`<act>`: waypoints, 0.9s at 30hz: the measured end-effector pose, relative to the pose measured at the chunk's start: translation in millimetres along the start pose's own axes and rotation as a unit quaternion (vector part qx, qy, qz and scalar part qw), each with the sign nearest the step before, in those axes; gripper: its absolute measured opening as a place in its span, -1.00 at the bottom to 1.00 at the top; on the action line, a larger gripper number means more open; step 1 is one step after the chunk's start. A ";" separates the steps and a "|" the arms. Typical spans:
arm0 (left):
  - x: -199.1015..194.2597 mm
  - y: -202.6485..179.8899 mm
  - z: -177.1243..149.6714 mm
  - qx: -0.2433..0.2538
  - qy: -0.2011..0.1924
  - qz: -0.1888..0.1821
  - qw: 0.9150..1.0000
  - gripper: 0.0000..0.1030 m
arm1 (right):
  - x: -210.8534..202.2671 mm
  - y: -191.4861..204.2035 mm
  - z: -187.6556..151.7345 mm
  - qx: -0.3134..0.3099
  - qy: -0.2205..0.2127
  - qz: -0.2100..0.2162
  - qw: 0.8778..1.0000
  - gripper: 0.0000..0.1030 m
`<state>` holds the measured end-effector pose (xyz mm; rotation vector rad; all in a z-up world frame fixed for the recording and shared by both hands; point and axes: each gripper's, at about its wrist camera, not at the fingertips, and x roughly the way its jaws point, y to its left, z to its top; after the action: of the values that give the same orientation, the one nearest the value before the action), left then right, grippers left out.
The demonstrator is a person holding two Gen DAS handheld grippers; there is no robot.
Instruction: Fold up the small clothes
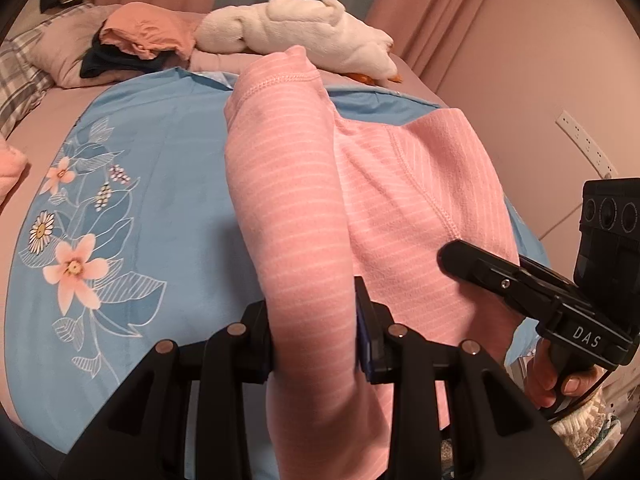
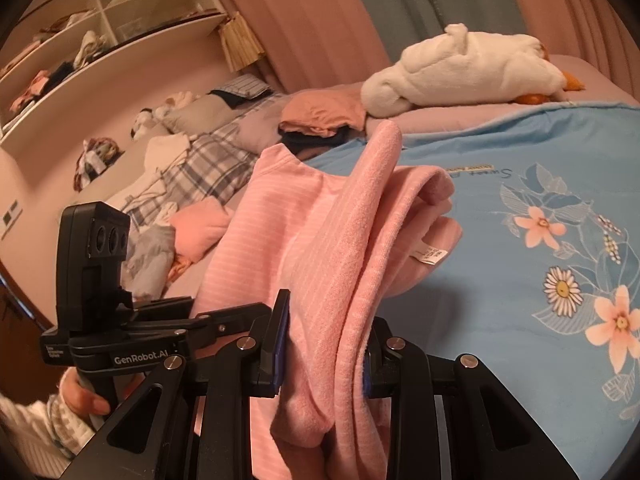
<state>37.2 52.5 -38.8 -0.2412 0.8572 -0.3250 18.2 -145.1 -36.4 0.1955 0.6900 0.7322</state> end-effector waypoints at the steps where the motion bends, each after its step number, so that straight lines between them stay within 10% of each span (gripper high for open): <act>1: -2.3 2.0 -0.4 -0.002 -0.002 0.002 1.000 -0.39 | 1.5 2.5 0.8 -0.003 0.001 0.001 1.000 -0.42; 27: -22.3 25.0 2.6 -0.019 -0.025 0.012 0.999 -0.39 | 23.1 31.7 14.3 -0.038 0.007 0.002 0.999 -0.42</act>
<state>30.2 84.1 -30.0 -0.2728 0.8166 -0.2791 22.4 -105.2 -24.8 0.1219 0.6734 0.7634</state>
